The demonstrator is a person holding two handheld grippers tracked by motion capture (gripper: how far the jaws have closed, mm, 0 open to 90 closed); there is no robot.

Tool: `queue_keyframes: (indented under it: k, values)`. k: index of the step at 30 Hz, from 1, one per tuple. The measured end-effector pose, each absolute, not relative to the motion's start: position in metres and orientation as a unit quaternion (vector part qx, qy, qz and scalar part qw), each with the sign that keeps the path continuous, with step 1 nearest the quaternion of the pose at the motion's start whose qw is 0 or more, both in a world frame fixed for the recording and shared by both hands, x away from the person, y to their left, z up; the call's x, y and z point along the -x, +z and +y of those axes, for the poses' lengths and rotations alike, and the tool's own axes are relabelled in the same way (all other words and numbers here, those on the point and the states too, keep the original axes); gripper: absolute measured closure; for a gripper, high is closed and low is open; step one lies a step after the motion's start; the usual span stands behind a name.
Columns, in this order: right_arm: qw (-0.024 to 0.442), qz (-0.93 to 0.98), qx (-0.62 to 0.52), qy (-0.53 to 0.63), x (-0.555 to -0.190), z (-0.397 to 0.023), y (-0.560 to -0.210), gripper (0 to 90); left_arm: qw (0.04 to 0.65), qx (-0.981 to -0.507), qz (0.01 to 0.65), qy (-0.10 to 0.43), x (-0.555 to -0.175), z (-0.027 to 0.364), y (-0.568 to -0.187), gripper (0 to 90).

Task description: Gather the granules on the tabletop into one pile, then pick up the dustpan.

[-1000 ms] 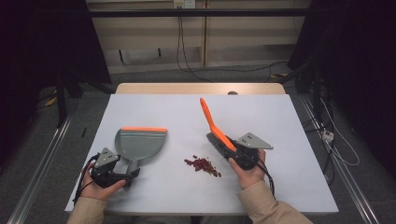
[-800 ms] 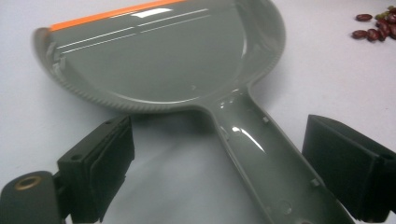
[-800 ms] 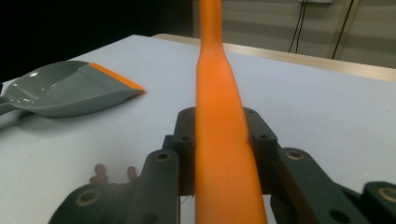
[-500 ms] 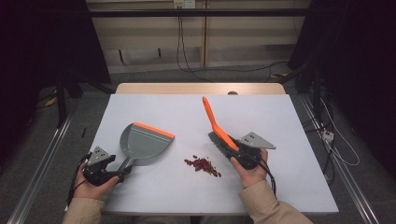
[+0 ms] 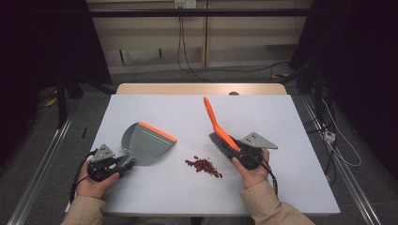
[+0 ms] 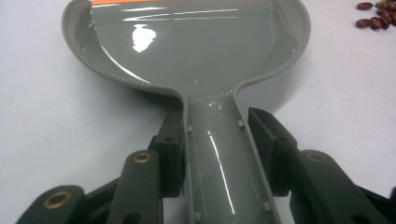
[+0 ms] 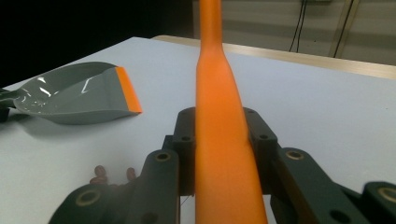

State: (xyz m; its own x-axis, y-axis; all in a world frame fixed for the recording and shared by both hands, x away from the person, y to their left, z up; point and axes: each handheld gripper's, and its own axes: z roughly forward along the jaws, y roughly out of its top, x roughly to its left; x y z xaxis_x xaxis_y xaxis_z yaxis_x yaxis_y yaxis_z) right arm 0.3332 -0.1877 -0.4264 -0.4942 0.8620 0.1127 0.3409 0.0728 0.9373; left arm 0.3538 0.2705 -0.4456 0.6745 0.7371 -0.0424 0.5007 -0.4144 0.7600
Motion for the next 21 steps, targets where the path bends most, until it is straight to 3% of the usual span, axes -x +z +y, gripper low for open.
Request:
queue_keyframes:
  k: [6,21]
  values:
    - [0.249,0.688,-0.437,0.523,-0.334,-0.189,-0.425,71.0,0.404,-0.82,0.37,0.168,-0.354,0.276,-0.434,62.2]
    - [0.251,0.688,-0.439,0.521,-0.333,-0.192,-0.426,71.0,0.423,-0.837,0.325,0.124,-0.341,0.272,-0.415,62.3]
